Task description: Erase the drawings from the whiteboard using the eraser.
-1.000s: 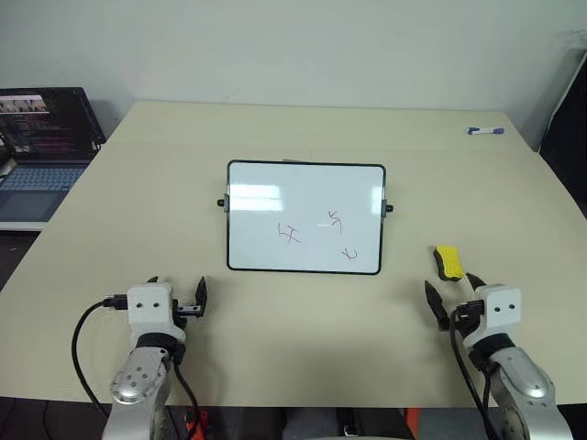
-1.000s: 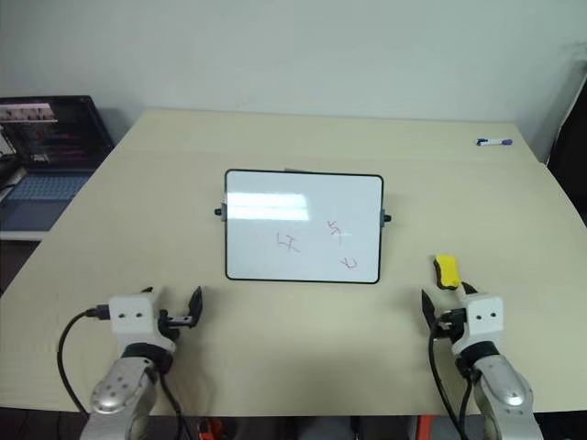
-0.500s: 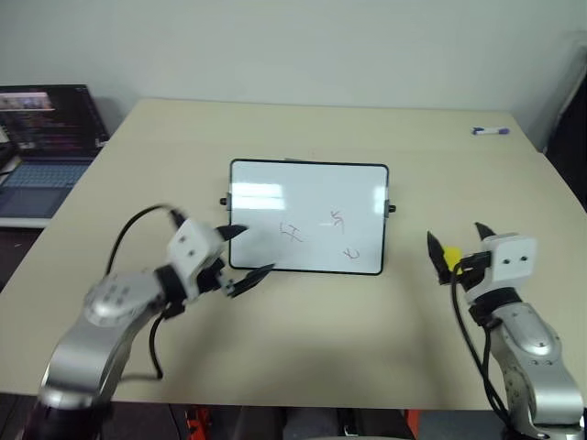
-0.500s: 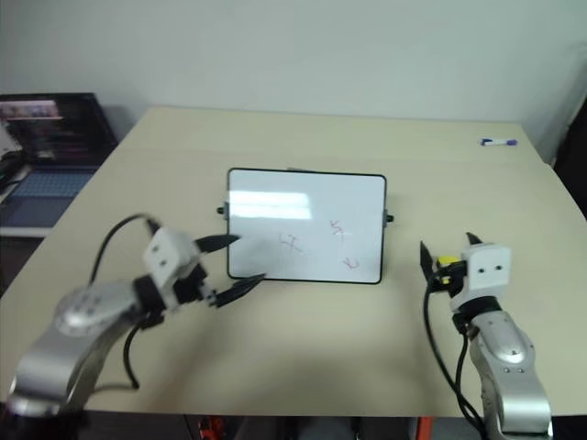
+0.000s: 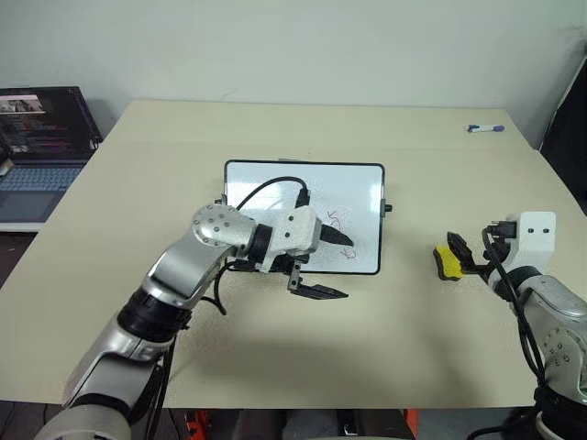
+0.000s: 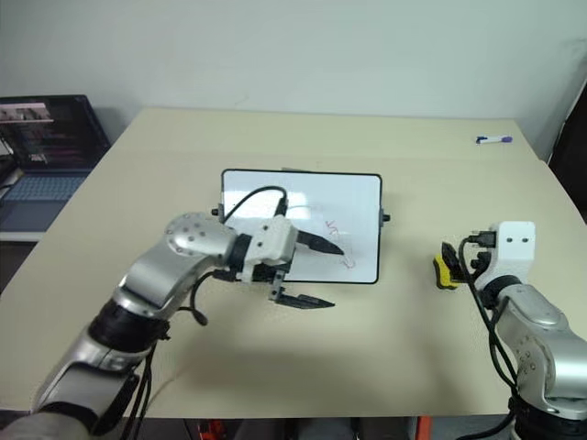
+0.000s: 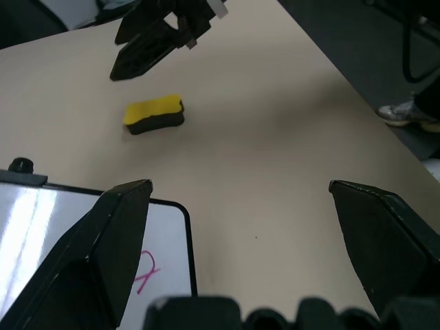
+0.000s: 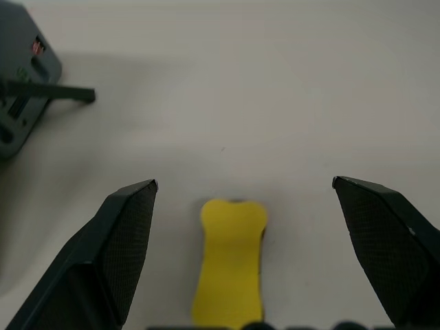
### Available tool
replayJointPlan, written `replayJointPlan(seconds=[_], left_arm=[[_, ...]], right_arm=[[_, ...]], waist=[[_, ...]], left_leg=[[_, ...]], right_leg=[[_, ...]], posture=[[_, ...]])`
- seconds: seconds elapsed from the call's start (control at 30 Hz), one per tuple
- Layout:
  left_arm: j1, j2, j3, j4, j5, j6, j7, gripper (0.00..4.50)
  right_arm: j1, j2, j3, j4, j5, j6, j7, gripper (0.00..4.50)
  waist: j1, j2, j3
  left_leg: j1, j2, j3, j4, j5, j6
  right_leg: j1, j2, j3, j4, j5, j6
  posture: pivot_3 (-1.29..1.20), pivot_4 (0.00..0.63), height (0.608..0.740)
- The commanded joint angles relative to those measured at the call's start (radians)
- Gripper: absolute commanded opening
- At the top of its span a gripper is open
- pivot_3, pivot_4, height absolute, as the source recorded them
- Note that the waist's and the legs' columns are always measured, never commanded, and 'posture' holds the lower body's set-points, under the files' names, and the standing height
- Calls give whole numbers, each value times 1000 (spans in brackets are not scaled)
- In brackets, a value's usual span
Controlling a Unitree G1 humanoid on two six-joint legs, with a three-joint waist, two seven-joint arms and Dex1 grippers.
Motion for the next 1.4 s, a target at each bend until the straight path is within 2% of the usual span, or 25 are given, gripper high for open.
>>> replayJointPlan(seconds=[0.03, 0.7, 0.8, 1.03, 1.07, 1.27, 1.4], left_arm=[[-50, -21, -14, 29, 36, -58, -35, 4500], [-45, -65, -9, 45, 67, -68, -40, 4500], [-35, -76, -9, 33, 61, -54, -21, 4500], [-1, -68, -6, -3, 58, -27, -6, 4500], [7, -65, -3, -12, 57, -18, 1, 4500], [112, -19, 39, -119, 70, 82, 109, 4500], [227, 5, 114, -223, 100, 216, 286, 4500]], right_arm=[[2, -4, 15, -20, 13, 21, 11, 4482], [26, -8, 92, 156, -108, -127, 25, 4482], [22, 0, 110, 189, -134, -163, 22, 3884], [19, 14, 124, 209, -155, -193, 28, 1409], [20, 16, 125, 207, -156, -194, 28, 1283], [61, 2, 143, 149, -168, -234, 58, 1283], [163, -44, 218, 38, -208, -393, 148, 1283]], waist=[[0, 0, 0], [-2, 0, 0], [-2, 0, 0], [-4, 0, 0], [-4, 0, 0], [-14, 0, 0], [-16, 0, 0]], left_leg=[[0, 0, 0, 0, 0, 0], [-1, 0, 0, 0, 0, 0], [-1, 0, 0, 0, 0, 0], [-1, 0, 0, 0, 0, 0], [-1, 0, 0, 1, 0, 0], [0, 0, 0, 0, 0, 0], [0, 0, 0, 0, 0, 0]], right_leg=[[0, 0, 0, 0, 0, 0], [0, 0, 0, 0, 0, 1], [0, 0, 0, 0, 0, 1], [0, 0, 0, 0, 0, 1], [0, 0, 1, 0, 0, 1], [0, 0, 1, 0, 0, 1], [0, -3, 1, 0, -1, 1]], posture=[[0, 150, 740], [0, 150, 740], [0, 150, 740], [0, 150, 740], [0, 150, 740], [0, 150, 740], [0, 150, 740]])
